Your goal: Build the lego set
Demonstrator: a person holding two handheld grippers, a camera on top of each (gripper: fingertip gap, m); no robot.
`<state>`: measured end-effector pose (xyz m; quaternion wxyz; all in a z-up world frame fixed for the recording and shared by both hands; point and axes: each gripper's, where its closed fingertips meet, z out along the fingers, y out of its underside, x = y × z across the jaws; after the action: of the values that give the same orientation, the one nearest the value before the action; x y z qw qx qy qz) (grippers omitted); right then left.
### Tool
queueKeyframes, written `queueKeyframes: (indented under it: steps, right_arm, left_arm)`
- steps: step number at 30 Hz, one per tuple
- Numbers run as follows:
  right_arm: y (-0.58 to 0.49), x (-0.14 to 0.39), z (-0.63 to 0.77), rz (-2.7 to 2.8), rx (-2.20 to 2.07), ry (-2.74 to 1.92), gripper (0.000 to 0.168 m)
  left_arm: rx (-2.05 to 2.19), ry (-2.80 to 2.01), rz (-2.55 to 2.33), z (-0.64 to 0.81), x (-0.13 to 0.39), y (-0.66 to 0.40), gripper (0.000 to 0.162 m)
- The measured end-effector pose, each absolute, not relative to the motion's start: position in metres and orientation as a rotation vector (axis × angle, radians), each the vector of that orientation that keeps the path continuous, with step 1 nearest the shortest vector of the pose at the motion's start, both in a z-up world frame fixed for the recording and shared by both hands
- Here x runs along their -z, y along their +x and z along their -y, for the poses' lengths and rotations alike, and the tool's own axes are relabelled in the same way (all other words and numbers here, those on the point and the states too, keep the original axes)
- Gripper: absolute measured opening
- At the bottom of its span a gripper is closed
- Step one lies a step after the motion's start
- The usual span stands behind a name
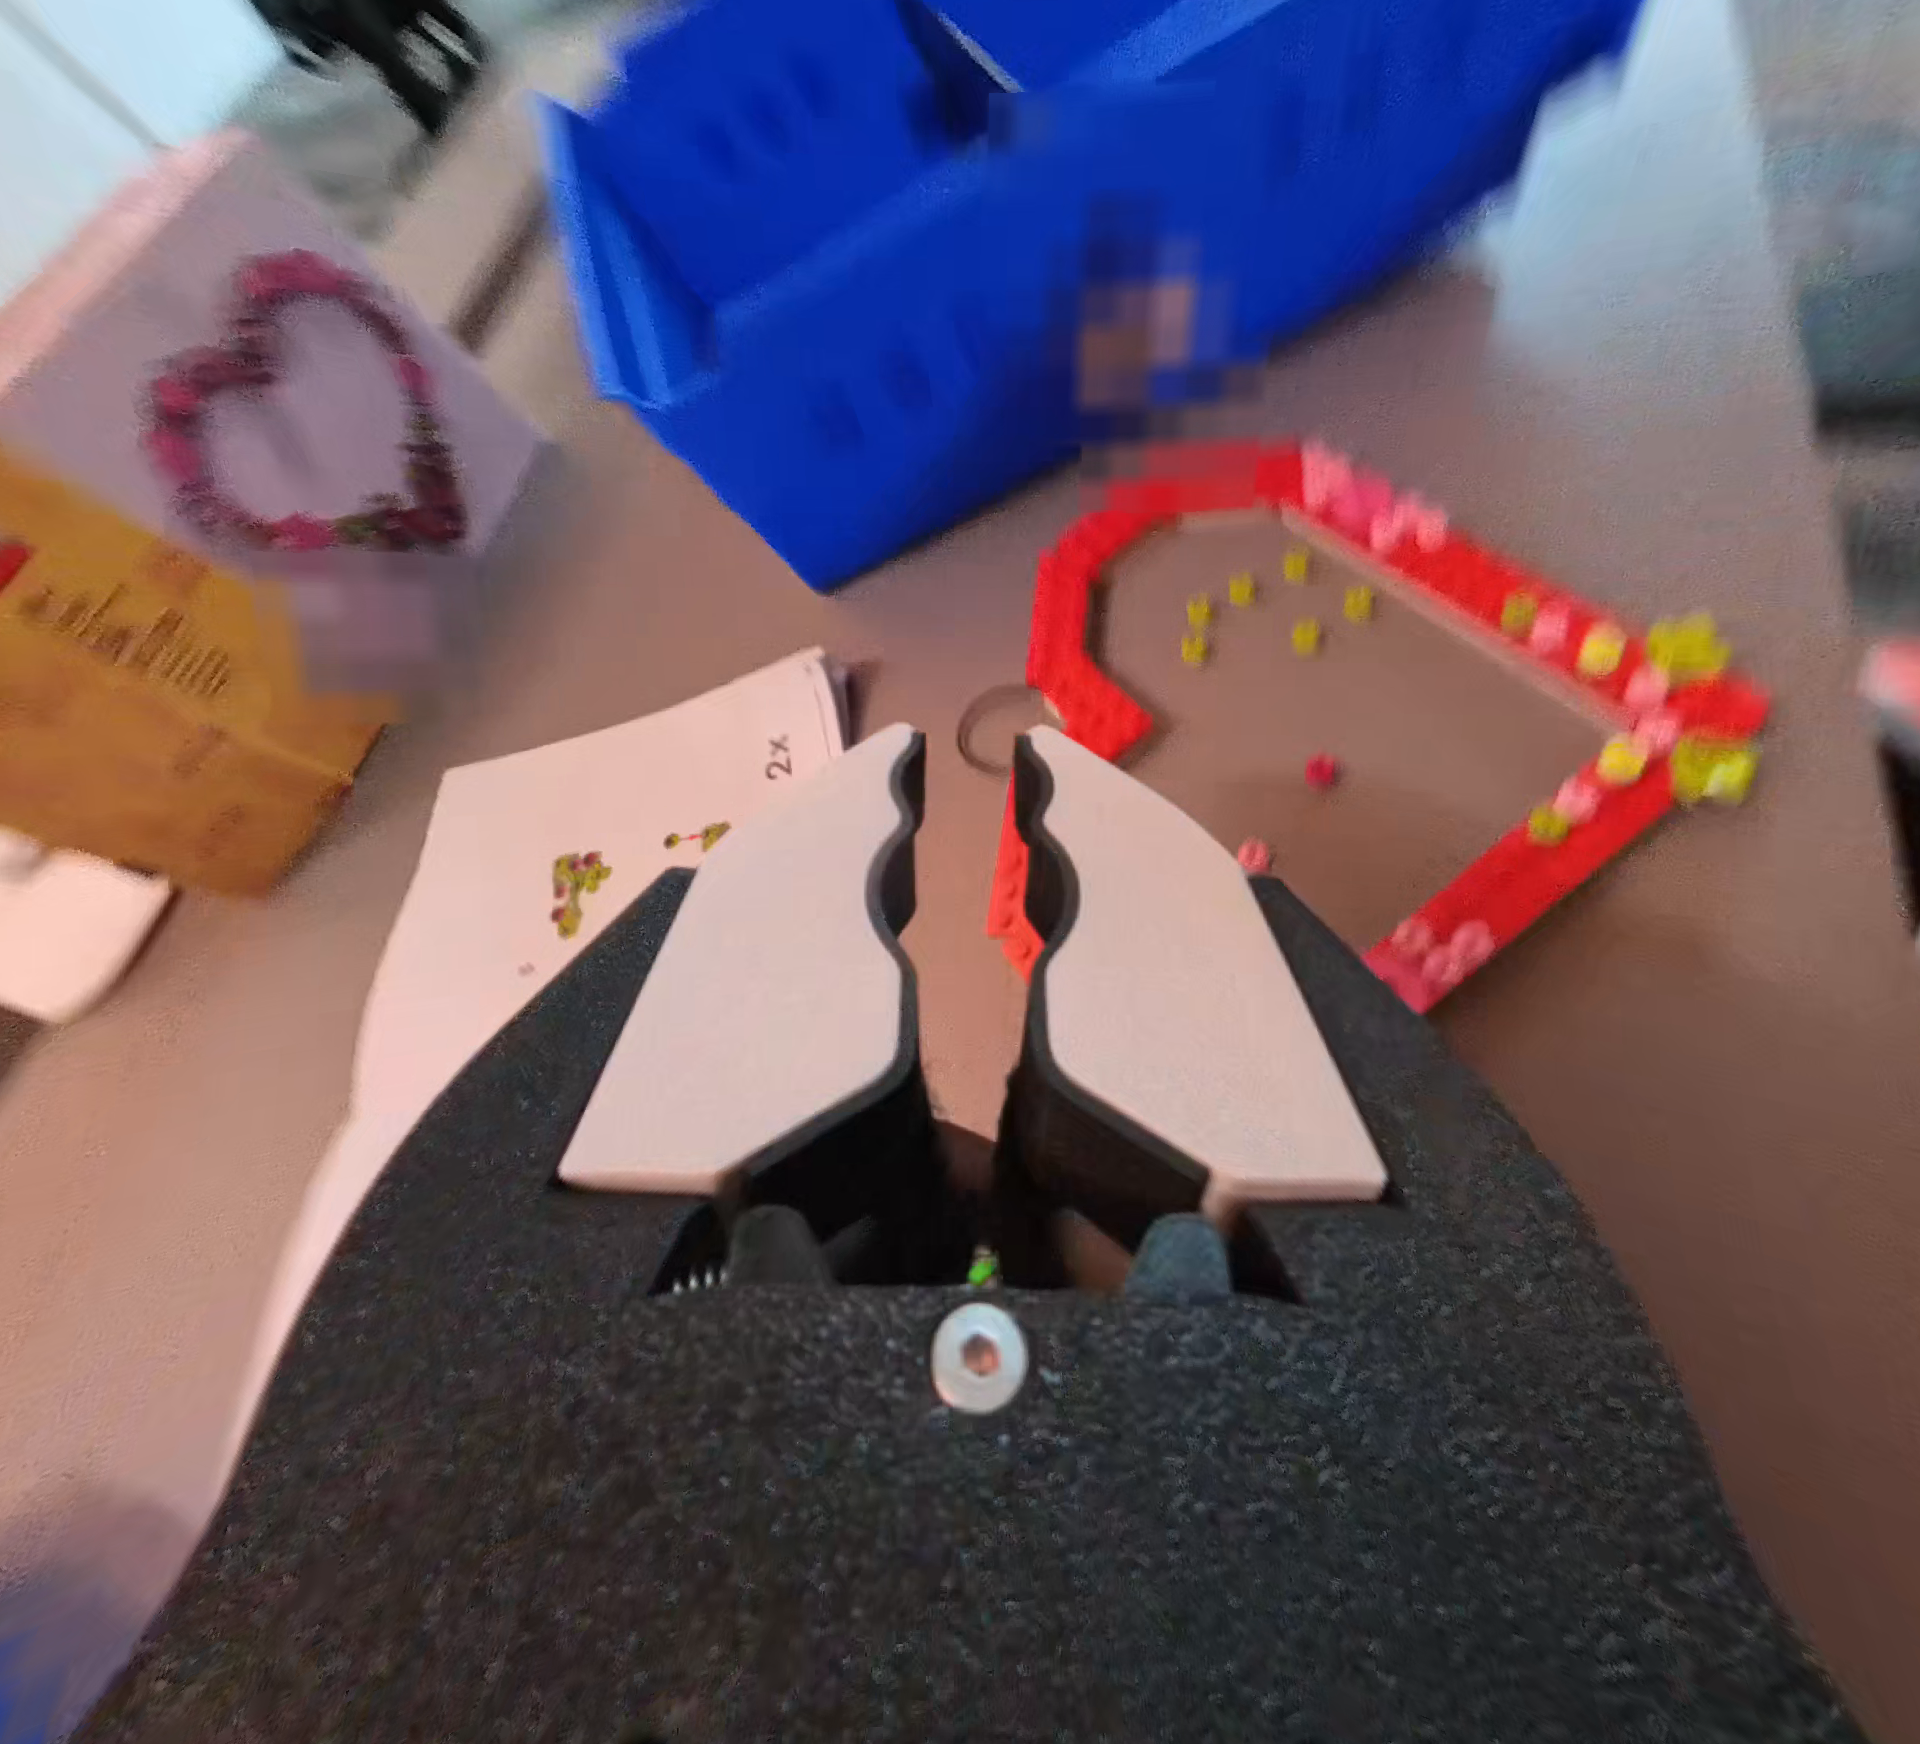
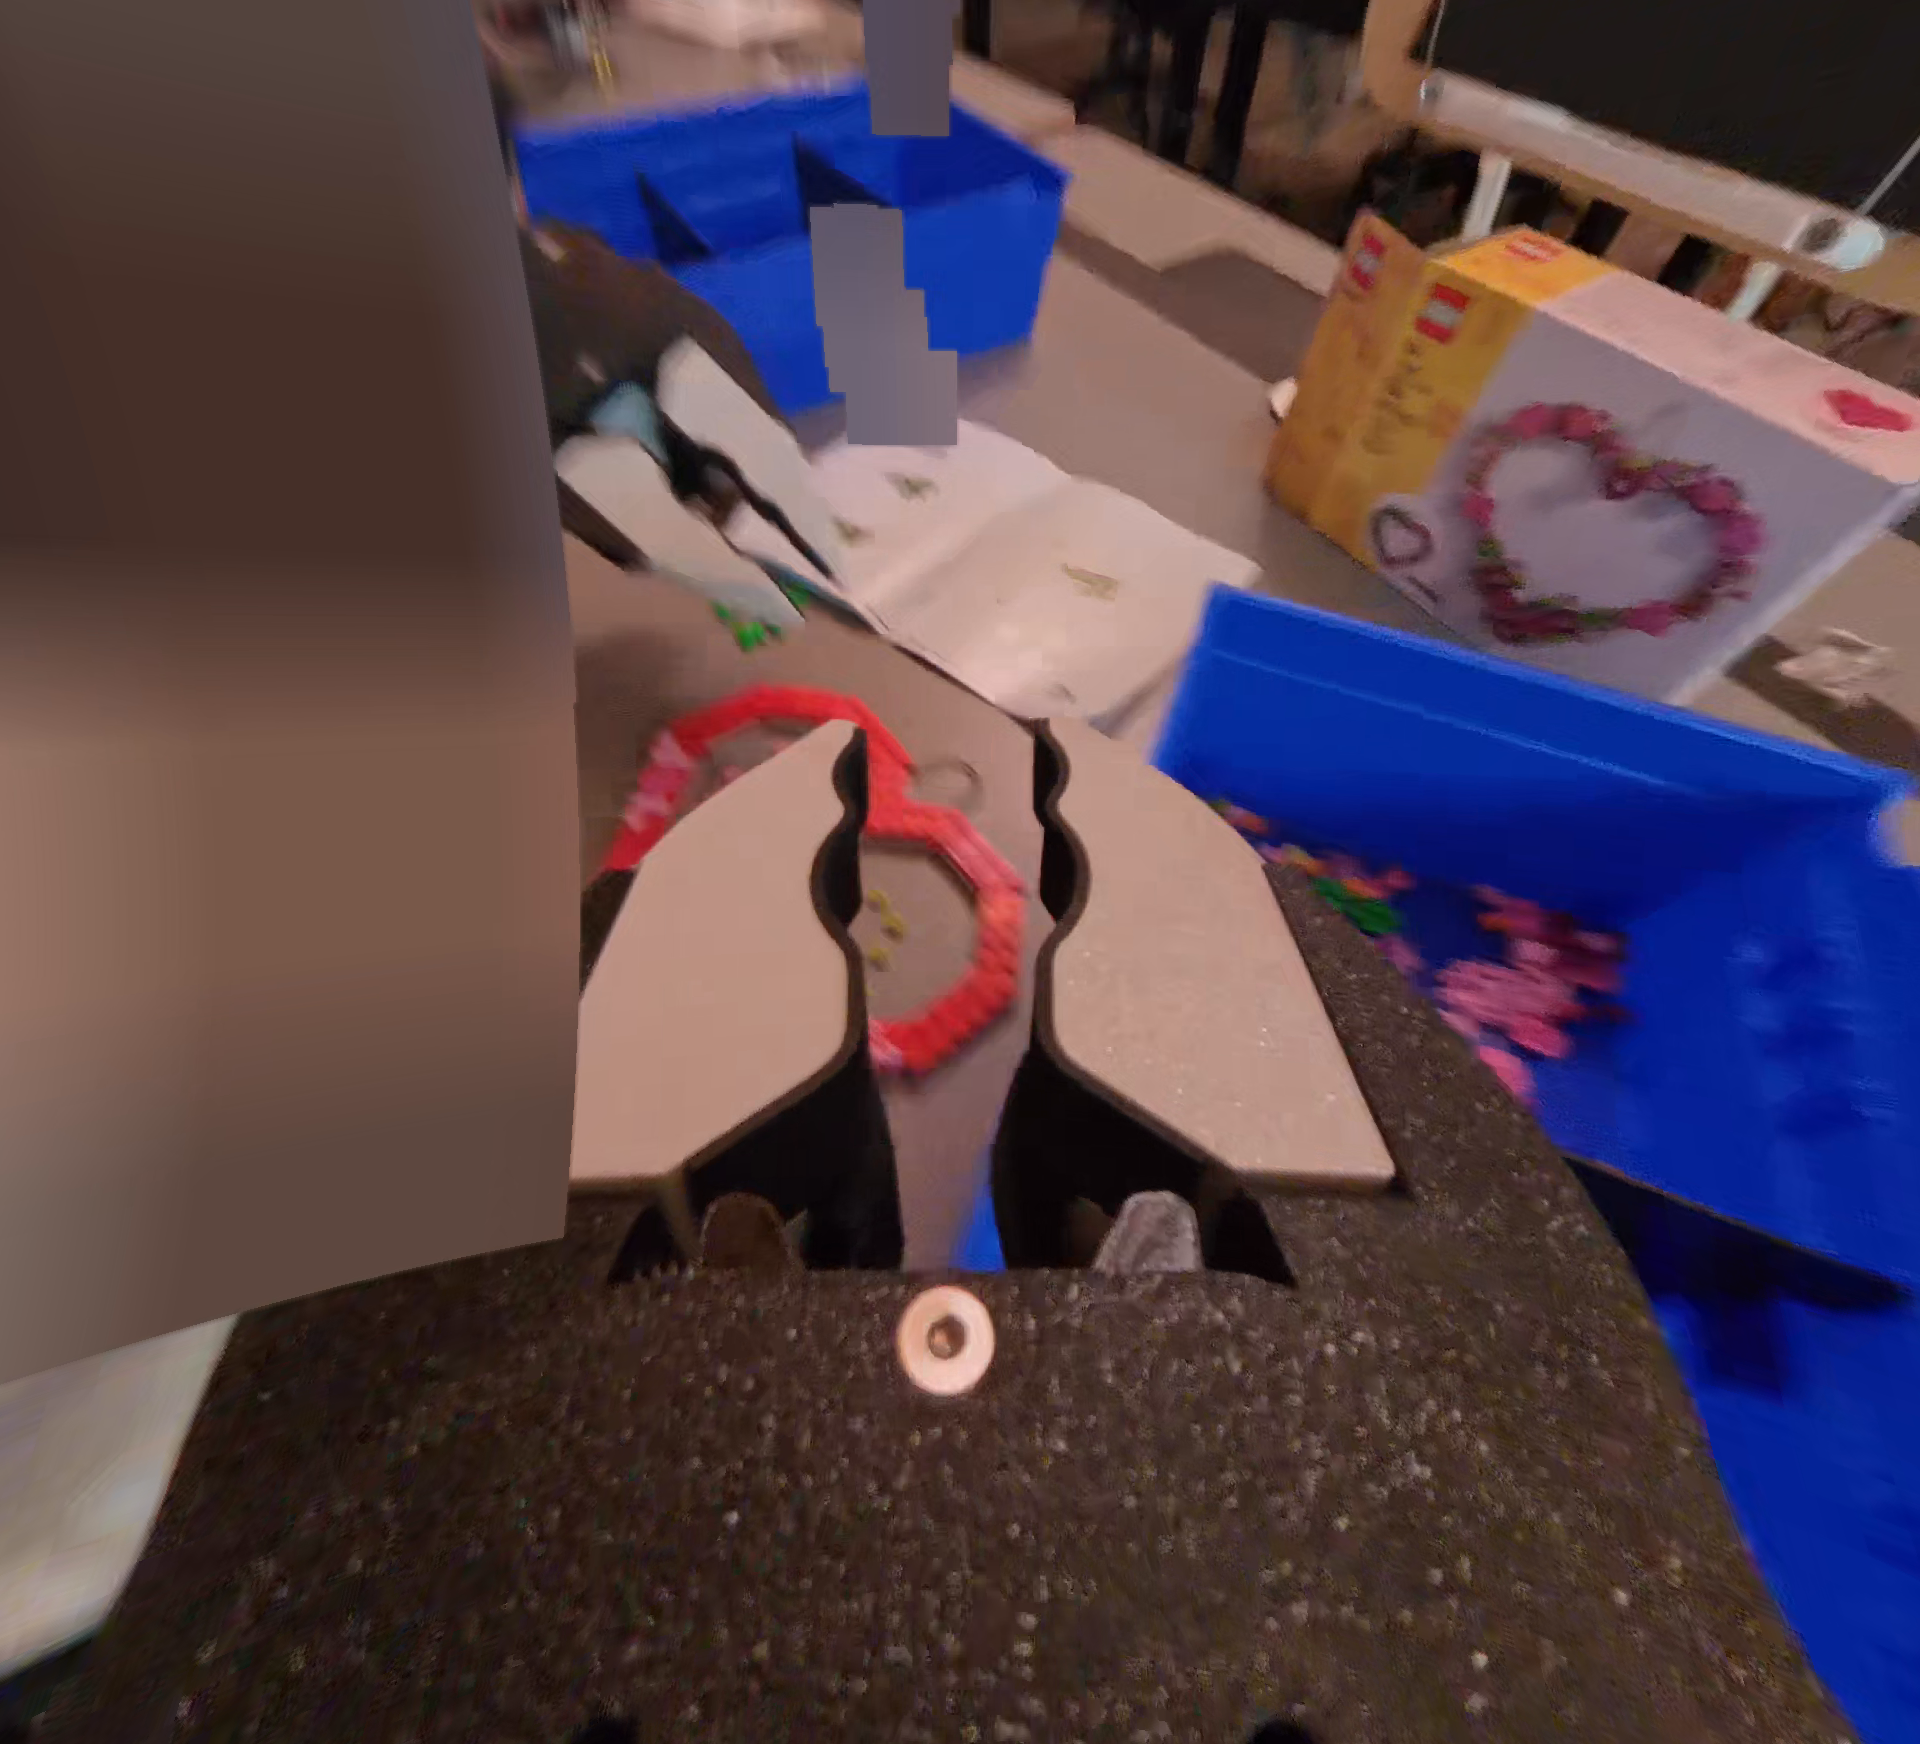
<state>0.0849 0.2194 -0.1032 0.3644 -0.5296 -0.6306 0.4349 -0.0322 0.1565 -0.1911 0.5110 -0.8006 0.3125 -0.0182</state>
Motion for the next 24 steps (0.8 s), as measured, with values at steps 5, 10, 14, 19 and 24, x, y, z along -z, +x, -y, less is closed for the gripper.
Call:
queueKeyframes:
  steps: [5, 10, 14, 19, 24]
  right_arm:
    - [0.090, 0.139, -0.319, 2.044, -0.666, -1.552, 0.030]
    - [0.061, 0.183, -0.385, 2.202, -0.388, -1.613, 0.019]
    - [0.060, 0.217, -0.397, 2.375, -0.212, -1.577, 0.019]
    - [0.082, 0.242, -0.416, 2.524, 0.059, -1.651, 0.015]
    - [0.081, 0.255, -0.415, 2.559, 0.094, -1.689, 0.011]
  left_arm:
    - [0.099, -1.759, -0.398, -0.122, 0.182, -0.061, 0.014]
    - [-0.021, -1.741, -0.379, -0.107, 0.186, -0.078, 0.014]
    - [0.022, -1.632, -0.326, -0.110, 0.167, -0.085, 0.014]
    - [0.050, -1.535, -0.327, -0.118, 0.152, -0.093, 0.008]
    - [0.107, -1.462, -0.308, -0.121, 0.145, -0.094, 0.015]
